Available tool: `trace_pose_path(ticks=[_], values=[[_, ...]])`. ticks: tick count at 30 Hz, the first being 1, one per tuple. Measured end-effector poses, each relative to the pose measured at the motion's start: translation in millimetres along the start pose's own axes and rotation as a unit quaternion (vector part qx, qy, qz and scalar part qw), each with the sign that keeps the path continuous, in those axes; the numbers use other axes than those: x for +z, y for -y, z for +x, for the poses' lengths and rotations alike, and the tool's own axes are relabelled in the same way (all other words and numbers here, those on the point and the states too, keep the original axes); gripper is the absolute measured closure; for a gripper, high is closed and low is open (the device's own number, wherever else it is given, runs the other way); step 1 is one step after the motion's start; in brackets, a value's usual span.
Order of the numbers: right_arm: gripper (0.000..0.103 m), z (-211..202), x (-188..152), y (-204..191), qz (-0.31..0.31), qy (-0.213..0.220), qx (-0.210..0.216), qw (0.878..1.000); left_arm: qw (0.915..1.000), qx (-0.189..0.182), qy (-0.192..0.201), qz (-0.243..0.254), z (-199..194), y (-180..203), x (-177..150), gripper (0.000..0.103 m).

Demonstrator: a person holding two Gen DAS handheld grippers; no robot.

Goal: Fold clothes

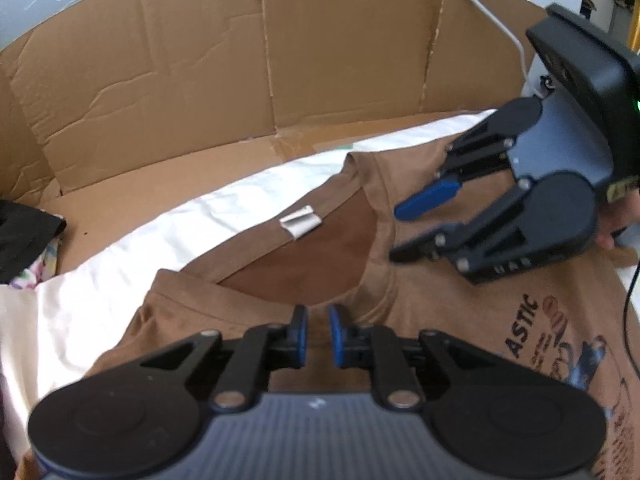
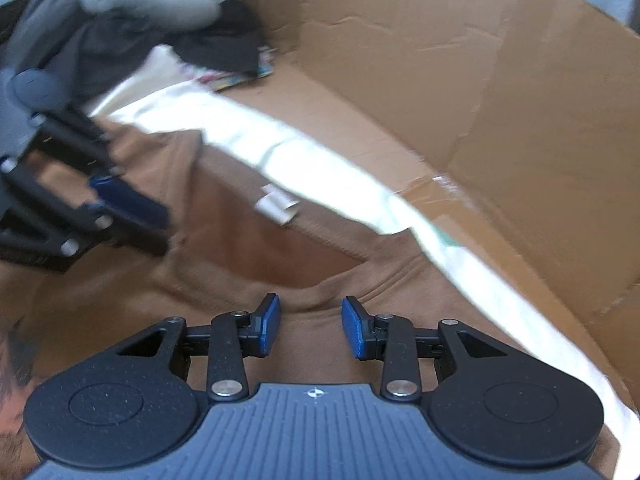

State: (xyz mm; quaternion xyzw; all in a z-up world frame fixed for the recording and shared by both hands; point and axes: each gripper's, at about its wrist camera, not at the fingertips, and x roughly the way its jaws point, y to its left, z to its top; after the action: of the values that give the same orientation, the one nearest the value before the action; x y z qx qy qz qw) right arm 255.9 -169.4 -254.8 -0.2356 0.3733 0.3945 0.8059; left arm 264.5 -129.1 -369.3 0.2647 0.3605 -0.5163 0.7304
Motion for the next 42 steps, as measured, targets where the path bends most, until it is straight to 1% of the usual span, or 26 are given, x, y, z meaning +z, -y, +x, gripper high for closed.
trace_pose_path(ticks=[1,4,7,11,13,16,18,19,22,24,25,27,30,32,35,36,37,38,39,42], values=[[0.063,-1.8,1.4,2.8,0.010,0.002,0.001,1.000,1.0000,0.007,-0.001,0.000,0.1,-0.7,-1.0,0.086],[0.063,-15.5,1.9,6.8,0.033,0.013,0.037,0.999,0.9997,0.021,0.004,-0.016,-5.8,-6.5,-3.9,0.086],[0.063,-26.7,-1.4,0.5,0.034,0.016,0.076,0.996,0.9987,0.006,0.013,-0.048,-18.7,-13.5,-7.0,0.086],[0.063,-27.9,-7.2,-15.0,0.030,0.007,0.103,0.994,0.9964,-0.019,0.014,-0.081,-27.6,-10.7,-10.7,0.084],[0.063,-24.1,-9.6,-21.4,0.036,0.002,0.109,0.993,0.9953,-0.027,0.011,-0.093,-28.0,-5.6,-13.2,0.081],[0.063,-16.7,-12.4,-28.4,0.051,-0.005,0.109,0.993,0.9939,-0.029,-0.003,-0.107,-18.0,2.7,-17.2,0.080],[0.063,-9.9,-12.6,-31.3,0.055,-0.007,0.101,0.993,0.9952,-0.013,-0.013,-0.096,-9.0,9.4,-19.9,0.080],[0.063,-7.1,-12.0,-31.8,0.058,-0.006,0.097,0.994,0.9949,-0.008,-0.012,-0.100,-4.8,10.0,-21.4,0.080],[0.063,-0.7,-6.7,-32.5,0.069,-0.001,0.082,0.994,0.9924,0.002,0.003,-0.123,3.9,6.0,-21.6,0.081],[0.063,2.1,-4.2,-33.1,0.071,0.004,0.072,0.995,0.9914,0.016,0.010,-0.129,8.6,4.3,-17.6,0.083],[0.063,3.4,-3.6,-32.5,0.072,0.007,0.067,0.995,0.9908,0.022,0.013,-0.133,10.6,3.1,-15.6,0.085],[0.063,4.7,-1.1,-28.0,0.088,0.010,0.060,0.994,0.9899,0.028,0.020,-0.138,13.0,0.2,-12.0,0.087],[0.063,2.9,2.4,-20.3,0.113,0.013,0.048,0.992,0.9873,0.025,0.022,-0.155,15.3,-7.0,-7.8,0.088],[0.063,-4.5,2.0,-14.1,0.122,0.017,0.049,0.991,0.9852,0.025,0.027,-0.167,11.9,-9.2,-6.4,0.087],[0.063,-20.2,-2.5,-6.3,0.120,0.020,0.047,0.991,0.9826,0.033,0.038,-0.179,1.7,-8.4,-3.8,0.080],[0.063,-26.3,-4.3,-4.2,0.116,0.020,0.045,0.992,0.9820,0.033,0.040,-0.182,-2.1,-7.5,-3.1,0.076],[0.063,-33.2,-6.4,-1.6,0.114,0.021,0.042,0.992,0.9817,0.033,0.040,-0.183,-6.2,-5.8,-2.3,0.069],[0.063,-41.6,-9.0,2.1,0.114,0.022,0.038,0.992,0.9817,0.033,0.038,-0.183,-10.4,-3.3,-1.0,0.065],[0.063,-50.0,-11.9,5.9,0.116,0.023,0.034,0.992,0.9821,0.034,0.037,-0.182,-13.8,-0.9,1.0,0.058],[0.063,-75.6,-22.0,17.2,0.120,0.028,0.025,0.992,0.9827,0.038,0.037,-0.177,-25.5,12.1,5.6,0.050]])
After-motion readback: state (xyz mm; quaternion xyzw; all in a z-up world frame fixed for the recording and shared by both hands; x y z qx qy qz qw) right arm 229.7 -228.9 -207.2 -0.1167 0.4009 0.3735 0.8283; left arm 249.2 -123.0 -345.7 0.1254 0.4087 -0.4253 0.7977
